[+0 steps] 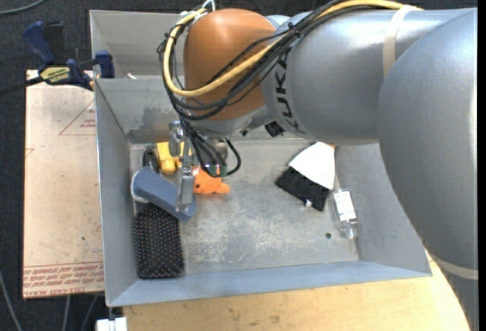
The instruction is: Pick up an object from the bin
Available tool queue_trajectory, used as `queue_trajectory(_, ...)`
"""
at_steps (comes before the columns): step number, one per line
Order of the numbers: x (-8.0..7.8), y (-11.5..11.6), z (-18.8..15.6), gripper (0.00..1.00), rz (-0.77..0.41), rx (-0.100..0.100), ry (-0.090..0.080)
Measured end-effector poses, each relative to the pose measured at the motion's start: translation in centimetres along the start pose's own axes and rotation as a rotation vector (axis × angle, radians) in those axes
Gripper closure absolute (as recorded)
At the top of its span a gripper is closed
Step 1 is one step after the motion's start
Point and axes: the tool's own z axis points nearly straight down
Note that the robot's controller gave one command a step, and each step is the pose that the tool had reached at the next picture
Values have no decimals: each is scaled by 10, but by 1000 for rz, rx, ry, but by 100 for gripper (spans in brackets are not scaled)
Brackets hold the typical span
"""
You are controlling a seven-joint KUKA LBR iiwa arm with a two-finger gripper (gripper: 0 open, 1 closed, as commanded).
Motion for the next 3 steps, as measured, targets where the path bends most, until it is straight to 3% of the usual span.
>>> queue_trajectory(1, -1, -1, -5, 0, 3, -1, -6)
queue_trajectory(2, 27, -29, 5, 0, -35, -2, -5)
queue_trajectory(3, 34, -39, 8, 0, -42, 0, 0)
